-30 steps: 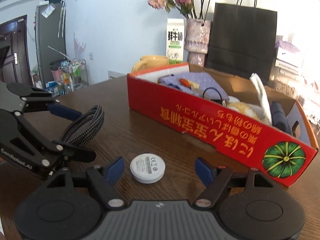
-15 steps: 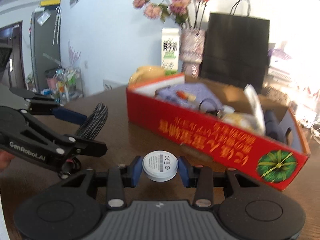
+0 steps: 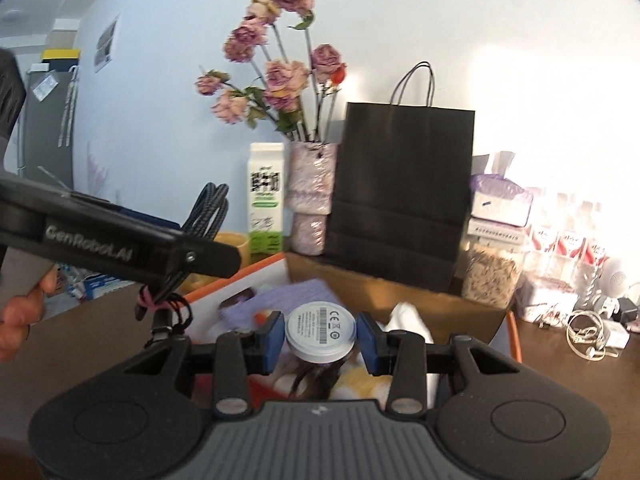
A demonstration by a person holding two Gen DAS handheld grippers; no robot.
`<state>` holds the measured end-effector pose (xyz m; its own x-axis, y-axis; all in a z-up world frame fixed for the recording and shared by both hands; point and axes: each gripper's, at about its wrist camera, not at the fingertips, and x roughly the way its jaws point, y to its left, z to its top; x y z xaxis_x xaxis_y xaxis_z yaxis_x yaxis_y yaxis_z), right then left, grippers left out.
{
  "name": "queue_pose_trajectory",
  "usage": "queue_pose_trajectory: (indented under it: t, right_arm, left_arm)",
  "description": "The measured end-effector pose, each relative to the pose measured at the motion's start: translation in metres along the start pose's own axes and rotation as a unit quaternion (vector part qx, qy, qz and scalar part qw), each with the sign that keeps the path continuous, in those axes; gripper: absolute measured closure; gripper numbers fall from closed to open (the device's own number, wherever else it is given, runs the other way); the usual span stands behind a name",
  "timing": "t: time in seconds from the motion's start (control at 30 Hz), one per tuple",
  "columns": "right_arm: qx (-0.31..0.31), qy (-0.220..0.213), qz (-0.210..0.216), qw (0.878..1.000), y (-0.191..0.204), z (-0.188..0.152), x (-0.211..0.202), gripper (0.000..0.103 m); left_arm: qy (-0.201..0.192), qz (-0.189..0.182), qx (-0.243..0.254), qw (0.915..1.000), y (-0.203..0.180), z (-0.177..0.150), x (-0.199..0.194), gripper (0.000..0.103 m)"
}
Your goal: Organize objects
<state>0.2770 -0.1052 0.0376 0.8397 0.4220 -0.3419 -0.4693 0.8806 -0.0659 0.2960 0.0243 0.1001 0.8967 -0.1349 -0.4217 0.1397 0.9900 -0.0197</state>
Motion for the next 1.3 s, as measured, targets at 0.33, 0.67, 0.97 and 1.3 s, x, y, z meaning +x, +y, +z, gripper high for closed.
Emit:
queue_pose_trajectory:
  t: [0.33,0.67,0.97,1.3]
  right_arm:
    - [0.015,0.016,-0.021,1.0,-0.025,0.005,0.052,0.063]
    - [0.046,0.0,-0.038,0.998,-0.031,0.004,0.038,0.0]
    - [0.045,-0.003,-0.049,0.998,-0.006,-0.002,-0.032,0.0]
    - [0.079,0.033,-0.055,0.995,0.019,-0.037,-0.113,0.0]
  left_arm:
    - [0.019,0.017,-0.007,0.9997,0.006,0.006,0.066,0.02]
    - [-0.021,0.047,-0.049,0.9975,0.024,-0.006,0.044,0.0]
    - [-0.028,0.044,-0.058,0.997,0.017,-0.021,-0.029,0.0]
    - [0.017,0.063,-0.053,0.9965,0.007,-0.084,-0.1,0.0]
